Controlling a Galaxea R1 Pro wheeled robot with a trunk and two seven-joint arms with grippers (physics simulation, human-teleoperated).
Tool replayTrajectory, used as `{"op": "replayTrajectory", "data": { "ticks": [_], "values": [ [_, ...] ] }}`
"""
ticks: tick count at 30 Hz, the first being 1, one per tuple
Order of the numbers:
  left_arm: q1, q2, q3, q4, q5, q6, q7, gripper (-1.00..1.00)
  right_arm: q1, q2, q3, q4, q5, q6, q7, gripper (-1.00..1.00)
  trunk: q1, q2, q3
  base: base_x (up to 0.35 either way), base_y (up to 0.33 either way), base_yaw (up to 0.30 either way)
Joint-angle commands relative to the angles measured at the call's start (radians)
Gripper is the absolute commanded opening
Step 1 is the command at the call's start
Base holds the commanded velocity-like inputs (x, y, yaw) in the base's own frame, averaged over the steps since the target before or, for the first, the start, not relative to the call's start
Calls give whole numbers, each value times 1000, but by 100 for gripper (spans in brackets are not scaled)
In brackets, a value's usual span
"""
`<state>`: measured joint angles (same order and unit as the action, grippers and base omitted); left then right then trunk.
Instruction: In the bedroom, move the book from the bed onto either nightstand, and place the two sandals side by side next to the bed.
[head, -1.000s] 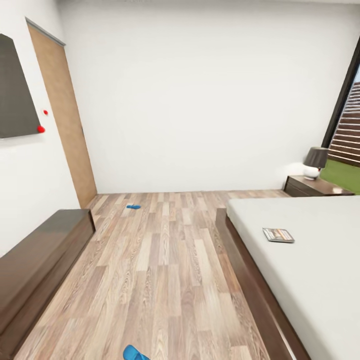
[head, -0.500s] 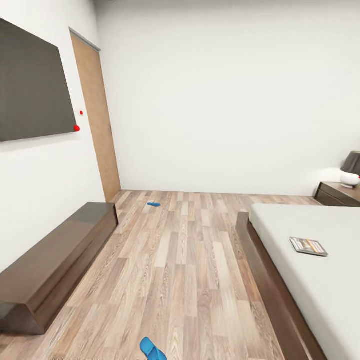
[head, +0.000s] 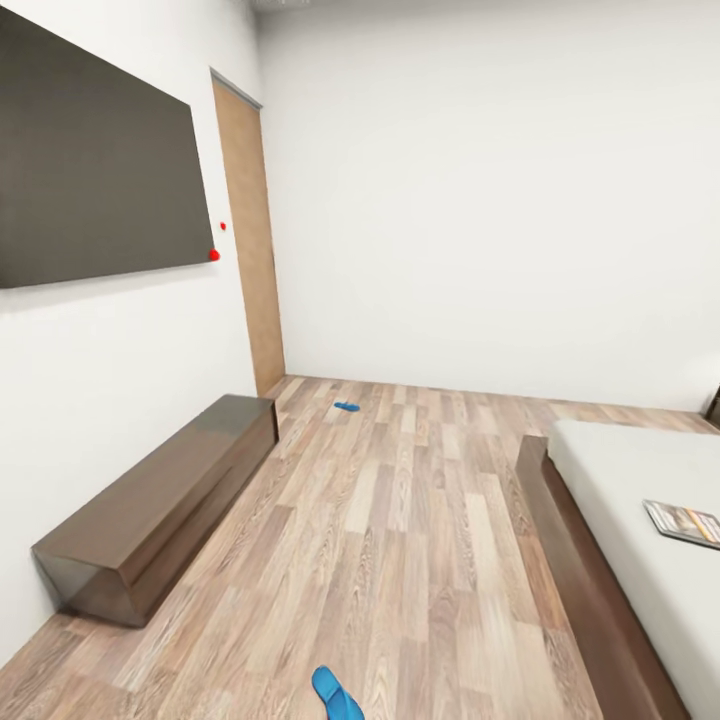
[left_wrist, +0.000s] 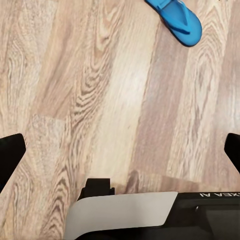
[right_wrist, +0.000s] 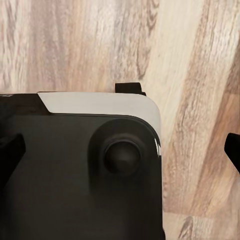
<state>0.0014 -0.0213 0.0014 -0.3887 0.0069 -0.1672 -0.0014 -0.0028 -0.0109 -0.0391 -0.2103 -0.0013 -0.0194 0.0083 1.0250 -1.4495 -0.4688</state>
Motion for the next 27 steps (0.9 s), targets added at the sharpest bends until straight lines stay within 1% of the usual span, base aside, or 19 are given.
{"op": "replayTrajectory", "data": {
  "ticks": [1,27],
  "values": [
    [0,0,0,-1,1,-2,0,100,0,0,-4,0,0,-2,1,100,0,0,-1,0,0,292],
    [0,1,0,-2,1,-2,0,100,0,0,-4,3,0,-2,1,100,0,0,-1,0,0,292]
  ]
}}
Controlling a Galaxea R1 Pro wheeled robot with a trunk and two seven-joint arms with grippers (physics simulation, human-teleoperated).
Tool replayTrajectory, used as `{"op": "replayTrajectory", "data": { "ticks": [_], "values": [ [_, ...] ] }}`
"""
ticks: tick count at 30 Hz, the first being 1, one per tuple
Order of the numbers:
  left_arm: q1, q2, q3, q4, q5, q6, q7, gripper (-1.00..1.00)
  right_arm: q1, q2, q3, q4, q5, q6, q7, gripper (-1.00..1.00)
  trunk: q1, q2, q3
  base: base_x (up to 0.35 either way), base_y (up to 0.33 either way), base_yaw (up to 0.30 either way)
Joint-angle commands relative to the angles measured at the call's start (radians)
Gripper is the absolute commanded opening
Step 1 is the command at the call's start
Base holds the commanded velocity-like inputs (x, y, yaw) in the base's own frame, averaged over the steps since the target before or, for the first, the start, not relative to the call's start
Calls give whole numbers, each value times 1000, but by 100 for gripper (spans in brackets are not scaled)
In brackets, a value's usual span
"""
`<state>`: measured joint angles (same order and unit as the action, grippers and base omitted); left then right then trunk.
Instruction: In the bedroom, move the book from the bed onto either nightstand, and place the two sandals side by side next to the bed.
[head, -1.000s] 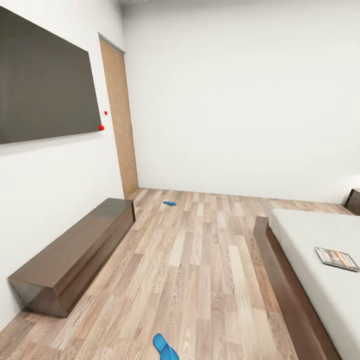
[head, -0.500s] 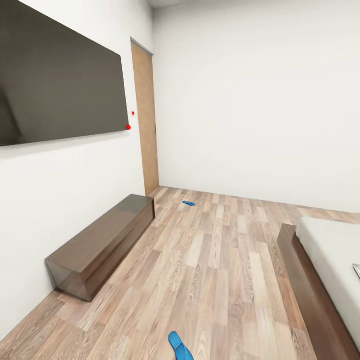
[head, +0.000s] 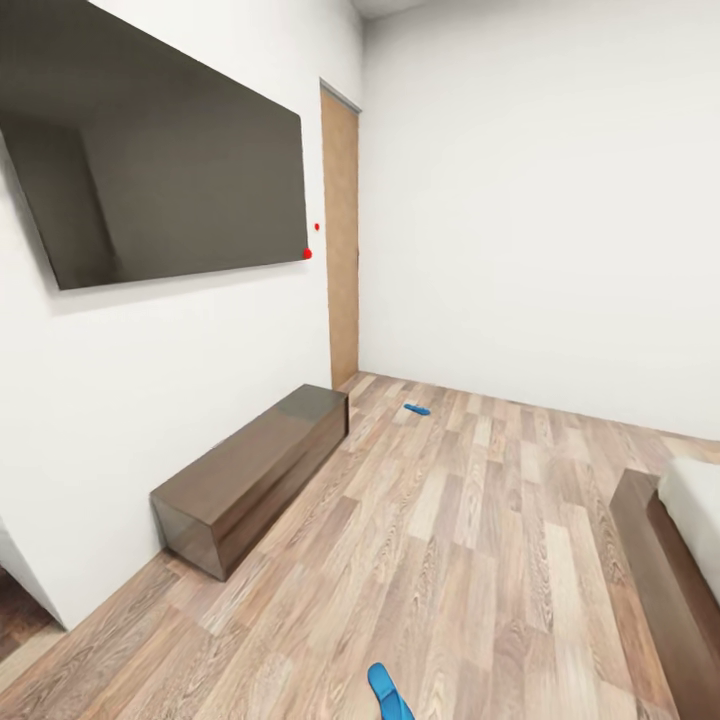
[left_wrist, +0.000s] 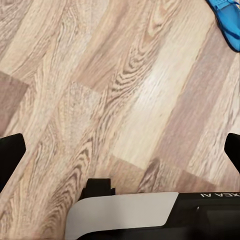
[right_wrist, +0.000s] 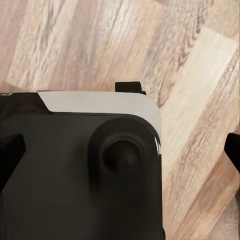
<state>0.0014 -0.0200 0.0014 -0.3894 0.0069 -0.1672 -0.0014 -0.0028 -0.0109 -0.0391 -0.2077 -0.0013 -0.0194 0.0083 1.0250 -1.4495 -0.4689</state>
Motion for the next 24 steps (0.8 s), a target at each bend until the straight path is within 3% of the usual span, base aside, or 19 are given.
{"op": "replayTrajectory", "data": {
  "ticks": [1,24],
  "values": [
    [0,0,0,-1,1,-2,0,100,0,0,-4,0,0,-2,1,100,0,0,-1,0,0,292],
    [0,0,0,0,1,-2,0,100,0,0,-4,0,0,-2,1,100,0,0,-1,0,0,290]
  ]
}}
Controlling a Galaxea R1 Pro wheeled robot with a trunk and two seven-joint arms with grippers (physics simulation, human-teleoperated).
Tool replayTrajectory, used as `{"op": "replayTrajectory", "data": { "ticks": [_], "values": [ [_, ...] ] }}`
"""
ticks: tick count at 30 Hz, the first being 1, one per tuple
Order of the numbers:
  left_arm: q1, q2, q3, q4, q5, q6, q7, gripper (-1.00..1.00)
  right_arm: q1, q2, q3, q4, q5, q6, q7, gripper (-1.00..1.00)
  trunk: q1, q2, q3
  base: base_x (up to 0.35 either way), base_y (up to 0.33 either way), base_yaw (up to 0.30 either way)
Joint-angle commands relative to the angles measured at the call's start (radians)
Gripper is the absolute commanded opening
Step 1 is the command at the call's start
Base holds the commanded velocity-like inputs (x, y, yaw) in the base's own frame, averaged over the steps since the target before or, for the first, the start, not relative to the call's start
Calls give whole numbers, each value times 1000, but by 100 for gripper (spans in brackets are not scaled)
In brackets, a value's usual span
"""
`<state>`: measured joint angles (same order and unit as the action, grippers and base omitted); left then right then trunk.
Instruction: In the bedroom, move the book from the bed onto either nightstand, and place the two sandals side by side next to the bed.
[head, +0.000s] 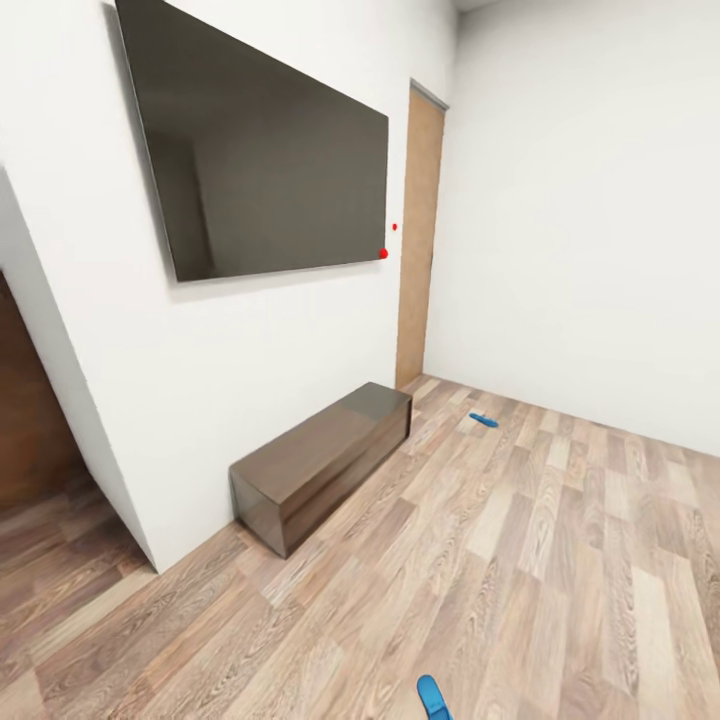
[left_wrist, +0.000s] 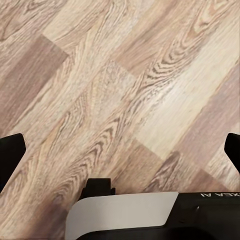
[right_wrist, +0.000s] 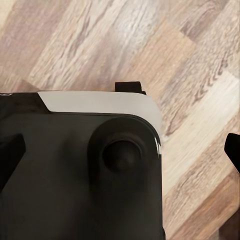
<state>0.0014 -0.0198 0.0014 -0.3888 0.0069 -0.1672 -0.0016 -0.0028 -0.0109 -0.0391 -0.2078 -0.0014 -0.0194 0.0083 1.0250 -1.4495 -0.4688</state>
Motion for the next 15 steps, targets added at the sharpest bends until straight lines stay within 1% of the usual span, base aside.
{"op": "replayTrajectory", "data": {
  "ticks": [1,10,15],
  "values": [
    [0,0,0,-1,1,-2,0,100,0,0,-4,0,0,-2,1,100,0,0,-1,0,0,278],
    [0,-1,0,-1,1,-2,0,100,0,0,-4,0,0,-2,1,100,0,0,-1,0,0,205],
    [0,-1,0,-1,1,-2,0,100,0,0,-4,0,0,-2,1,100,0,0,-1,0,0,259]
  ]
}}
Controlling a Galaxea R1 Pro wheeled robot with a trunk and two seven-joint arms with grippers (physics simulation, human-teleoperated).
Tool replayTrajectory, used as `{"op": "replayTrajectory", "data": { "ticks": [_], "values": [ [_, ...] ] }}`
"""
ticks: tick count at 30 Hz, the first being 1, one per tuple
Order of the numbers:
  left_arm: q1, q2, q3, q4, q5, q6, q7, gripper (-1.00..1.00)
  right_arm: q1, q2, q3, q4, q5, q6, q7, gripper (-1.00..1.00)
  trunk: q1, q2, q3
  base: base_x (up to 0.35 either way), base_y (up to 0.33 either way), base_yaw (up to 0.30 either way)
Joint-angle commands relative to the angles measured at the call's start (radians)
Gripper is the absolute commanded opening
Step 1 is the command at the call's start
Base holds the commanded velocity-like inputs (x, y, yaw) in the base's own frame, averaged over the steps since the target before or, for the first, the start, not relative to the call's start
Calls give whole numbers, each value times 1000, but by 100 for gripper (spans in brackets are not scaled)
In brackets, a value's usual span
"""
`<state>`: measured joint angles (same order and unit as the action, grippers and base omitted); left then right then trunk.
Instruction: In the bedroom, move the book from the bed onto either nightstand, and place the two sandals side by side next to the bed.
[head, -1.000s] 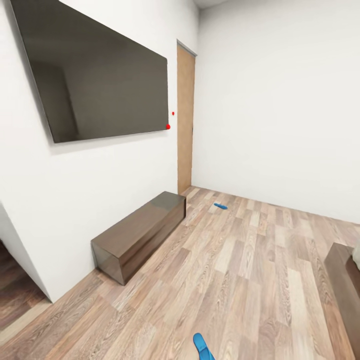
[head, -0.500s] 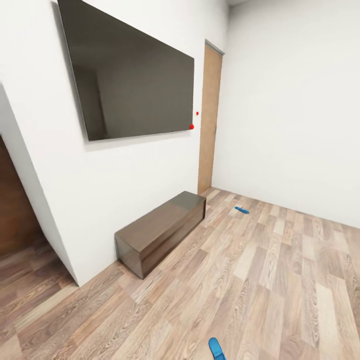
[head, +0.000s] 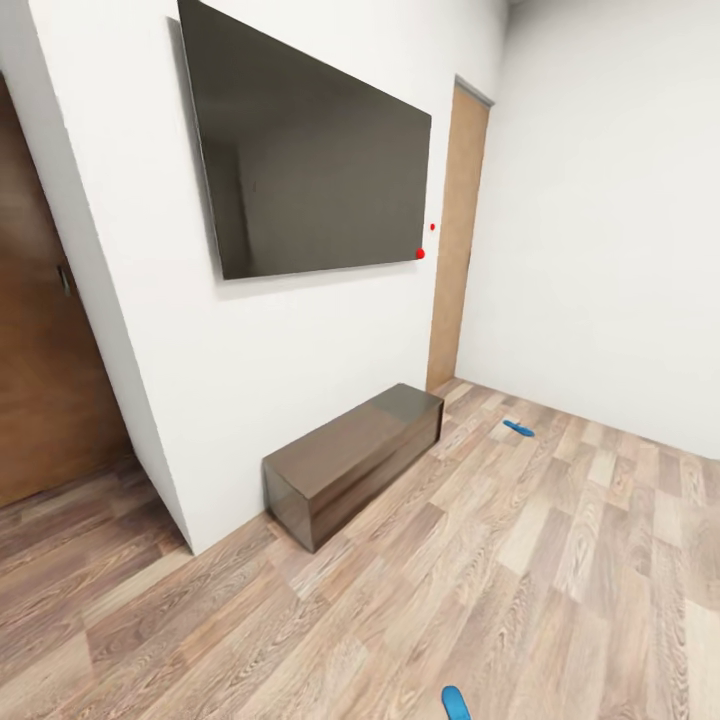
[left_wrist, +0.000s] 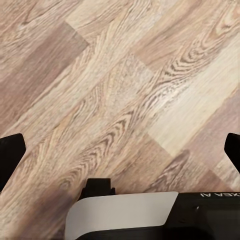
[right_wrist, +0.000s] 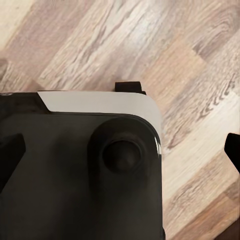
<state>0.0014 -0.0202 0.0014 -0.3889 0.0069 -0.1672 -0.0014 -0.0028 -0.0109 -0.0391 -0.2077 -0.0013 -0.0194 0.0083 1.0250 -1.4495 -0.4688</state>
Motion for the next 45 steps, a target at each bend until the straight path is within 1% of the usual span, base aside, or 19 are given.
{"op": "replayTrajectory", "data": {
  "ticks": [1,12,28,34,38,40,41,42,43,44,45],
  "values": [
    [0,-1,0,-1,1,-2,0,100,0,0,-4,0,0,-2,1,100,0,0,-1,0,0,277],
    [0,-1,0,-1,1,-2,0,100,0,0,-4,-1,0,-2,1,100,0,0,-1,0,0,246],
    [0,0,0,-5,1,-2,-1,100,0,1,-4,-6,0,-2,-1,100,0,0,-1,0,0,21],
    [-2,0,0,-39,1,0,-1,100,-5,-3,-4,-30,2,0,-9,100,0,0,-1,0,0,0],
    [-11,0,0,-68,1,3,0,100,-6,-6,-4,-121,2,7,-10,100,0,0,-1,0,0,0],
    [-35,-1,0,-77,2,5,1,100,-6,-7,-4,-208,1,13,-11,100,0,0,-1,0,0,0],
    [-46,-1,0,-80,2,5,1,100,-7,-7,-4,-231,1,14,-12,100,0,0,-1,0,0,0],
    [-71,-2,0,-84,2,6,1,100,-7,-7,-4,-277,2,16,-12,100,0,0,-1,0,0,0],
    [-113,-6,0,-89,4,13,2,100,-8,-10,-5,-349,1,19,-13,100,0,0,-1,0,0,0],
    [-139,-12,0,-91,6,24,2,100,-8,-19,-6,-396,1,22,-13,100,0,0,-1,0,0,0],
    [-152,-16,0,-92,7,33,3,100,-9,-23,-6,-418,1,26,-13,100,0,0,-1,0,0,0]
  ]
}}
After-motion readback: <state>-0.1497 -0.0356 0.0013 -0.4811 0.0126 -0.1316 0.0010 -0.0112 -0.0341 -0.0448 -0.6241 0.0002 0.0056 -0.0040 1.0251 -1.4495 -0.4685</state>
